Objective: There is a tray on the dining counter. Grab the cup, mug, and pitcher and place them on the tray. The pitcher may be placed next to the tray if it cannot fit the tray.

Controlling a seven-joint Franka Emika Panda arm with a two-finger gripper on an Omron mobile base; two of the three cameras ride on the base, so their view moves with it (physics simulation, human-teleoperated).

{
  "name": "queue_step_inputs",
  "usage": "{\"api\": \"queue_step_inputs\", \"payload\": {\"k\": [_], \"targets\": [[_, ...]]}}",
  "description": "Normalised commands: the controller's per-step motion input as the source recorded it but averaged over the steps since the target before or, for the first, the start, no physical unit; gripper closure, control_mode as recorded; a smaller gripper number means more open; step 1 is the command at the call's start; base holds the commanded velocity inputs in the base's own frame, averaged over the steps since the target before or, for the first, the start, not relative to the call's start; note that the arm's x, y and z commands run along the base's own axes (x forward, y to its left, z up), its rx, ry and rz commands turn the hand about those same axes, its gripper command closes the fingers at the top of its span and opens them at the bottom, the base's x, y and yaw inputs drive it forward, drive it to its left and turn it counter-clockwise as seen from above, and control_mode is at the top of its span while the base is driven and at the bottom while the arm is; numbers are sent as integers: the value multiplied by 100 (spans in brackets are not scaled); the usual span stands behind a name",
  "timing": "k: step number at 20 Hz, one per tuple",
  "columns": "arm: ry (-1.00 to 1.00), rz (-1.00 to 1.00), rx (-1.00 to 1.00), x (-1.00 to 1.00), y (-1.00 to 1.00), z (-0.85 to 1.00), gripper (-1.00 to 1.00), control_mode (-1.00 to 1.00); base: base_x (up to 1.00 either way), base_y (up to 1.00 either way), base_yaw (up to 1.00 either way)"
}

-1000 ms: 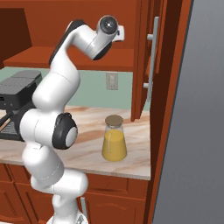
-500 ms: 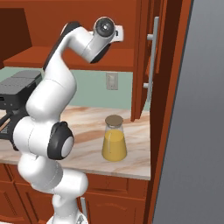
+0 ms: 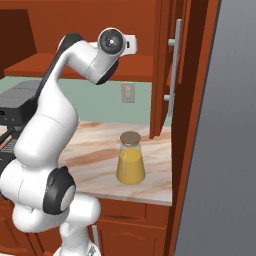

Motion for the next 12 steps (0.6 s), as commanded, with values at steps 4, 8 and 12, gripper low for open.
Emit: {"api": "queue_step_inputs", "payload": {"k": [4,8,12], "targets": [[0,-1,0,-76,14,0,100,-100,0,0,0],[0,0,0,-77,22,0,100,-100,0,0,0],[1,0,0,-68,19,0,100,-100,0,0,0]]}}
